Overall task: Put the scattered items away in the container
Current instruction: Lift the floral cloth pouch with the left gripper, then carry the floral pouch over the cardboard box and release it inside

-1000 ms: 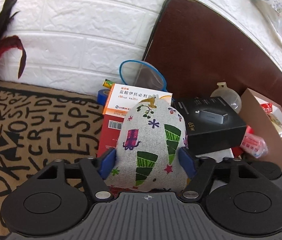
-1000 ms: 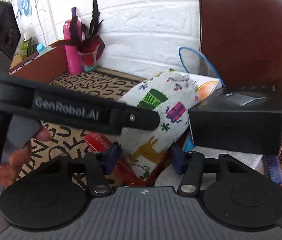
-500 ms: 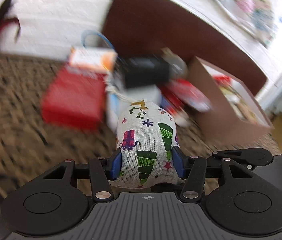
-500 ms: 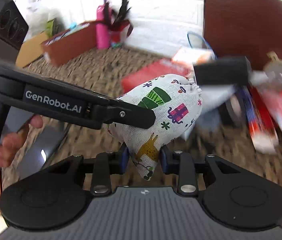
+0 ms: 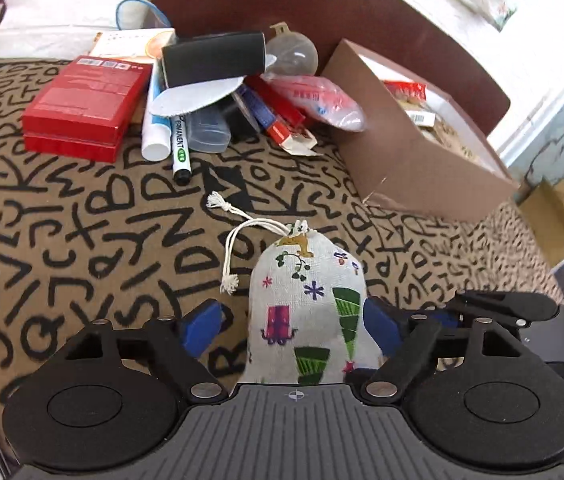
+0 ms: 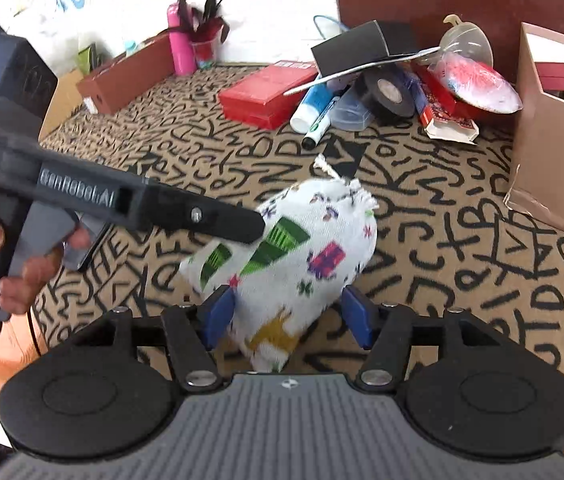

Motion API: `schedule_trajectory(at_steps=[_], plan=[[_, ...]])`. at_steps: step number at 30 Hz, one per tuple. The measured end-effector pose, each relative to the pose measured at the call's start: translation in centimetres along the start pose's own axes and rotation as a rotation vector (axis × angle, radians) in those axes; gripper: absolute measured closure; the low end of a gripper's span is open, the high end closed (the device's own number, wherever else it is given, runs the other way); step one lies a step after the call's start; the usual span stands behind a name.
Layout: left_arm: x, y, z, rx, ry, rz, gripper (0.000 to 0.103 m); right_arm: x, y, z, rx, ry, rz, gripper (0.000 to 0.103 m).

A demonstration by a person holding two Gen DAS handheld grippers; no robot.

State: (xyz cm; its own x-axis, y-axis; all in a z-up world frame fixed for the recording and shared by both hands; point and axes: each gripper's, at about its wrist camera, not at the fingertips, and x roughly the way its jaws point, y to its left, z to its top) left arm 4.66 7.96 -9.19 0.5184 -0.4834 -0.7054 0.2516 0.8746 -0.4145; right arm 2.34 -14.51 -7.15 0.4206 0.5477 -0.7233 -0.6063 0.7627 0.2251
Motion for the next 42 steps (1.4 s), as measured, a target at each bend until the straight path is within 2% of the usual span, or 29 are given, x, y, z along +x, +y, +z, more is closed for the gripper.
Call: schedule_trajectory(at_steps=[3,8,12,15,17,19,20,25,27,33,38,42], plan=[[1.7,0.3,0.6,-0.016,0.054,-0.027,0.015,0.7,-0.6,-0.1,0.046,0.007,0.028,0.038],[3.5,0.3,0.5,-0.017,0.083,-0.068,0.016,1.4,-1.5,-0.3,0.101,0.009,0.051,0.033],[3.9,0.4,-0.2,-0.012,0.093,-0.081,0.023,2.1,-2.2,-0.4,0.142,0.026,0.080,0.031],[3.7,1.1,-0.4,-0.047,0.091,-0.098,0.026,1.9,-2.3,-0.7,0.167,0.018,0.113,0.040],[3.8,1.1,-0.4,-0.061,0.082,-0.092,0.019,1.9,-2.2,-0.6,0.168,0.018,0.107,0.040],[4.0,0.8,-0.5,-0.061,0.079,-0.083,0.018,2.0,-2.1,-0.5,0.169,0.019,0.103,0.040],[4.0,0.6,-0.5,-0.056,0.076,-0.076,0.019,2.0,-2.1,-0.5,0.170,0.019,0.101,0.040],[3.2,-0.3,-0.5,-0.052,0.073,-0.034,0.032,1.4,-1.9,-0.7,0.151,0.004,0.095,0.058],[2.7,-1.2,-0.5,-0.046,0.068,-0.019,0.034,0.8,-2.0,-0.9,0.152,-0.007,0.102,0.063],[2.2,-4.5,-0.6,-0.021,0.052,-0.032,0.037,-2.5,-3.0,-1.9,0.150,-0.055,0.098,0.064],[3.1,-8.7,0.2,0.019,0.041,-0.062,0.038,-6.0,-4.7,-2.8,0.150,-0.110,0.054,0.064],[3.3,-13.1,1.6,0.074,-0.002,-0.101,0.038,-9.9,-6.3,-2.7,0.131,-0.177,-0.002,0.064]])
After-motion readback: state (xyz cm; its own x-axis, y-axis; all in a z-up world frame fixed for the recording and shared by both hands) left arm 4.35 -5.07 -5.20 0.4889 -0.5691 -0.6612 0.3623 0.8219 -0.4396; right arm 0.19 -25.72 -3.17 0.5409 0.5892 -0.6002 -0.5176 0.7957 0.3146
